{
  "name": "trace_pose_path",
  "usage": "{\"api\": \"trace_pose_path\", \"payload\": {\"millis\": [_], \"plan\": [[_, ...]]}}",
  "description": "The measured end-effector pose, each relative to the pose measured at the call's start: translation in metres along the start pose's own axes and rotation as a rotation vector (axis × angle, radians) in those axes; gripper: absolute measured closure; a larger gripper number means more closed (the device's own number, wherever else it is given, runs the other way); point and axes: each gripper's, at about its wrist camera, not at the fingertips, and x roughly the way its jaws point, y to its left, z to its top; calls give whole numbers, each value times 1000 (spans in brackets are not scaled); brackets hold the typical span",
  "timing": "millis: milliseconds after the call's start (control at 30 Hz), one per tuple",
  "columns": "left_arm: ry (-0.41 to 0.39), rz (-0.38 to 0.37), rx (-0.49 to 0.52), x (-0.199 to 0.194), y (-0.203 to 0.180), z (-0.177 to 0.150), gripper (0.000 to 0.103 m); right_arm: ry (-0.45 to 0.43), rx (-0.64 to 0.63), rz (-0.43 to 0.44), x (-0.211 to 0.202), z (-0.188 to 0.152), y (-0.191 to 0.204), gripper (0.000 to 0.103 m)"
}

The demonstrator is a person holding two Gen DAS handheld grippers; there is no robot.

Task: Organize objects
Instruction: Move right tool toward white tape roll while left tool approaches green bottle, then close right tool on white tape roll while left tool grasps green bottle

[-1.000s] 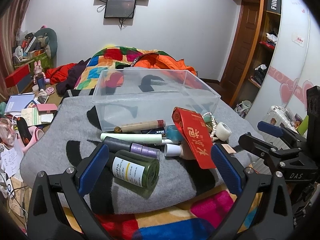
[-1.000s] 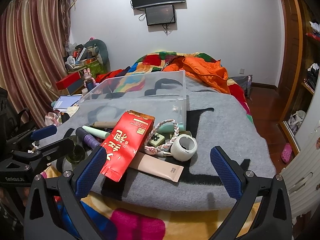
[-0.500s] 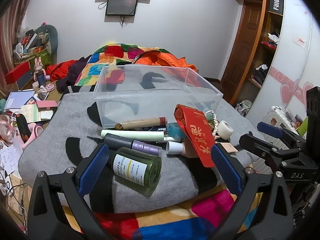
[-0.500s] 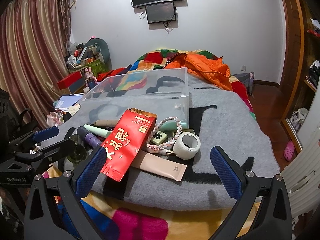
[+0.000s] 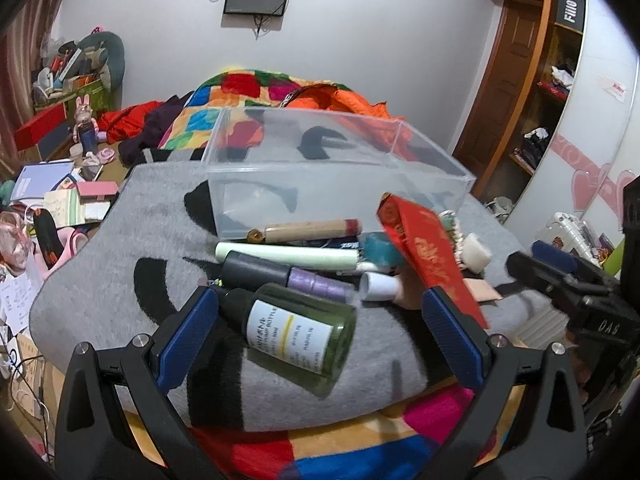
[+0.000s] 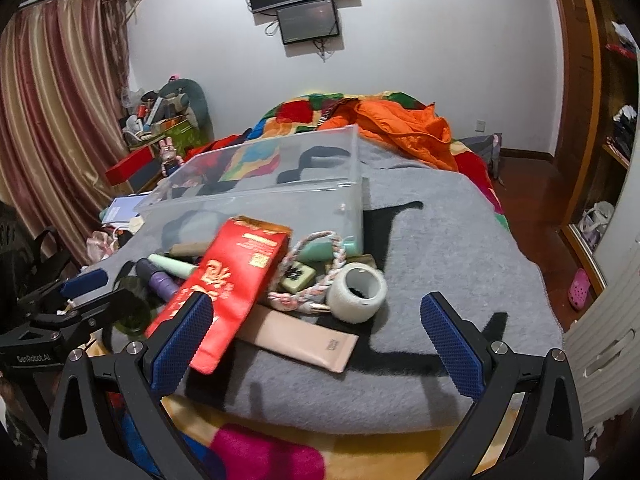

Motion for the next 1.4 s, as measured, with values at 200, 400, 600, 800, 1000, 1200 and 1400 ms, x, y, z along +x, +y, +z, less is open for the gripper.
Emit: {"api": "trace_pose_path", "payload": {"millis": [200, 400, 600, 800, 1000, 1200, 1400], "plan": [[45, 23, -35, 19, 13, -6, 0, 15, 31, -57, 16, 0, -19, 0], [6, 32, -23, 19, 11, -9, 0, 33, 67, -56, 34, -1, -29, 9], [13, 41, -17, 23, 13, -8, 21, 70, 90, -31, 49, -3, -35, 27], [-3, 23, -36, 21, 17, -9, 26, 86, 107, 15, 57, -4, -40, 55], [-23, 46, -34, 14, 16, -12, 26, 58, 70, 10, 51, -4, -31, 67], [-53, 53, -32, -3, 16, -12, 26, 30, 70, 1, 38, -2, -29, 67], [-89, 50, -31, -17, 15, -3, 26, -6, 58, 11, 22, 6, -23, 67]]}}
